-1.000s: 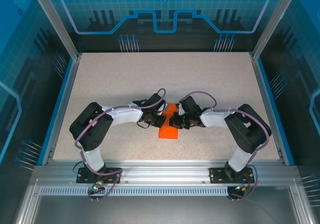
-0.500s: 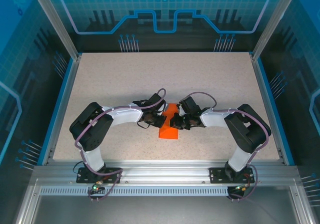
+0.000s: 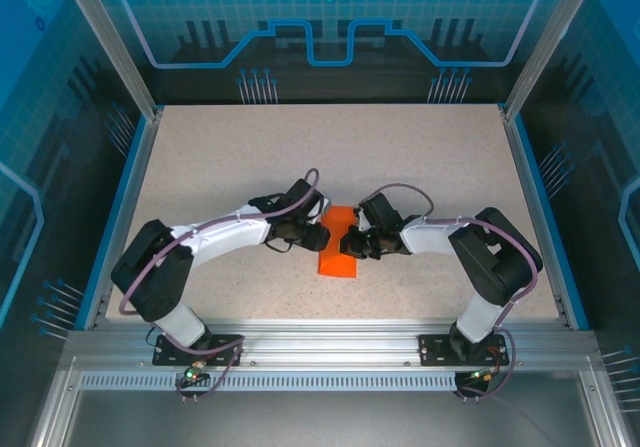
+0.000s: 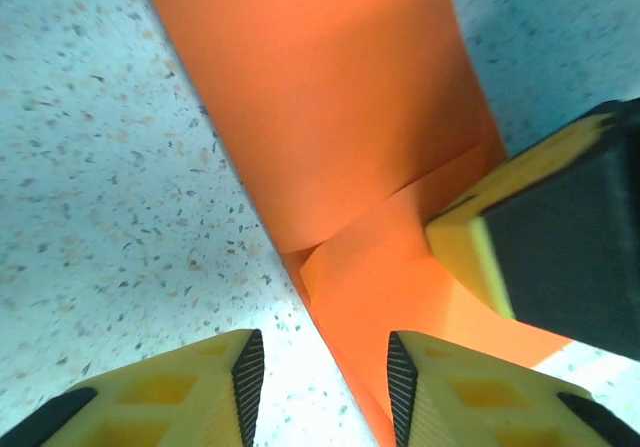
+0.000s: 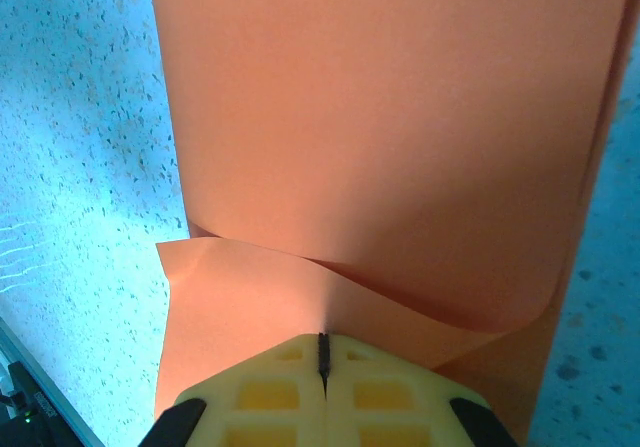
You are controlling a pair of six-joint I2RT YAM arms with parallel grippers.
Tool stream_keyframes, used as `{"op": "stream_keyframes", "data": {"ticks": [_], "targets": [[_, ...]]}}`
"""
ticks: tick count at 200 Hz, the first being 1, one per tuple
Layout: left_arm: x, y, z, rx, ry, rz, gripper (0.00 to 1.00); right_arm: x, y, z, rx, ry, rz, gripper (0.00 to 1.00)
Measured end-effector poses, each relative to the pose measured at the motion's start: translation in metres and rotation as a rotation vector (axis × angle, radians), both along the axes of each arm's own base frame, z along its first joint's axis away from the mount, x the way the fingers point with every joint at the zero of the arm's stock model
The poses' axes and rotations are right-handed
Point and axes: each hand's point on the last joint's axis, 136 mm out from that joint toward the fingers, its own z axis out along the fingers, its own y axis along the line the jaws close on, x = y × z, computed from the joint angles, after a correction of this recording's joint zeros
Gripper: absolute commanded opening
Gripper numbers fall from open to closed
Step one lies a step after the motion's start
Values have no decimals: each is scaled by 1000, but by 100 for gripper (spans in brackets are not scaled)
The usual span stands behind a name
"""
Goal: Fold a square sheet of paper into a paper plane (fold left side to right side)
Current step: Fold the triangle a second time at the center of the table.
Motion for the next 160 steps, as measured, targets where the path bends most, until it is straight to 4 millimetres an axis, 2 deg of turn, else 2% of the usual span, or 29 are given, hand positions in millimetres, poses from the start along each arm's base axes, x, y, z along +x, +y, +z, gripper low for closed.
{"op": "stream_keyframes", "data": {"ticks": [20,38,69,86,160], "targets": [[-10,-6,17,-77,19,-10,38,0,0,0,0,0,0,4],[-27,-13,21,-159,82,-29,35,0,0,0,0,0,0,4],[-62,-26,7,-283,260,-67,32,0,0,0,0,0,0,4],[-74,-30,-1,-314,338,-75,31,0,0,0,0,0,0,4],[-75,-38,-27,-312,416,-84,30,0,0,0,1,-1,1,4]]}}
